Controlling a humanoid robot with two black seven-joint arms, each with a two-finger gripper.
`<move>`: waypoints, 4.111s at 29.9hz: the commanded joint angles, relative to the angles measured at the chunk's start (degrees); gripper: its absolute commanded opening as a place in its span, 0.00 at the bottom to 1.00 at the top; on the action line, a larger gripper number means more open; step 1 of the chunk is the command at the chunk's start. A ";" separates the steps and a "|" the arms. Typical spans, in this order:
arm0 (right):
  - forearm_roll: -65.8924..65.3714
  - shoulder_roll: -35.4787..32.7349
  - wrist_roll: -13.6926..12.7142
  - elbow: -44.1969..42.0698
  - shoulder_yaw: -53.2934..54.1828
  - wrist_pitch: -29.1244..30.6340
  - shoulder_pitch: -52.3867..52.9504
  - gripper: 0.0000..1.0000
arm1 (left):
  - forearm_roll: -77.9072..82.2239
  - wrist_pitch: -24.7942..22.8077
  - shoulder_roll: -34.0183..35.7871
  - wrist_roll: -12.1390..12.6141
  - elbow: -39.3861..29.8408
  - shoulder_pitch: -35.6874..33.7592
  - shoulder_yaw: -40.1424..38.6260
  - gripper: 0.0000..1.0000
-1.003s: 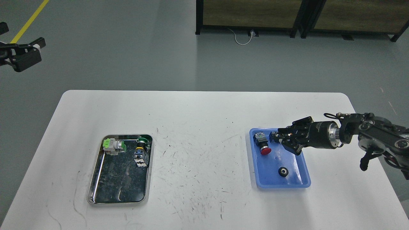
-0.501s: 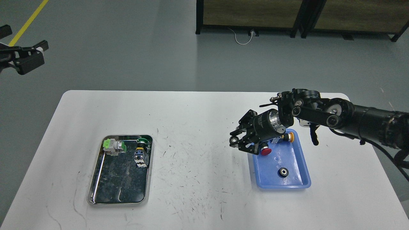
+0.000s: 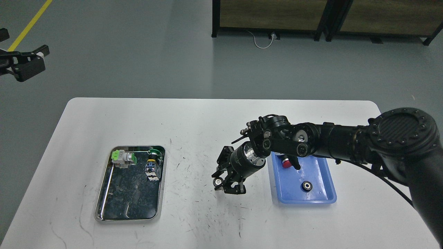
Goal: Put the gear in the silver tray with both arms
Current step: 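Carry the gear with the right gripper to mid-table and release it, then withdraw the right arm and bring the left gripper toward the gear, then grasp the black gear on the table with the left gripper, then carry the gear with the left gripper into the silver tray, release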
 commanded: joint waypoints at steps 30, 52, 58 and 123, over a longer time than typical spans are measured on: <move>0.79 0.40 3.08 -7.99 3.91 0.00 -1.06 0.72 | -0.09 0.00 1.23 -0.44 -0.07 0.02 -0.07 0.98; 6.24 -34.05 2.46 -15.20 33.18 0.00 -0.01 0.75 | 16.34 0.17 -22.04 -2.11 -6.40 10.74 1.59 0.98; 6.33 -37.48 2.37 -15.20 33.80 0.00 0.08 0.75 | 22.48 3.34 -34.34 -2.20 -4.82 15.83 5.02 0.98; 5.45 -37.92 2.37 -16.43 33.45 -0.22 -0.71 0.75 | 27.42 8.88 -58.71 -6.77 22.78 19.01 18.56 0.29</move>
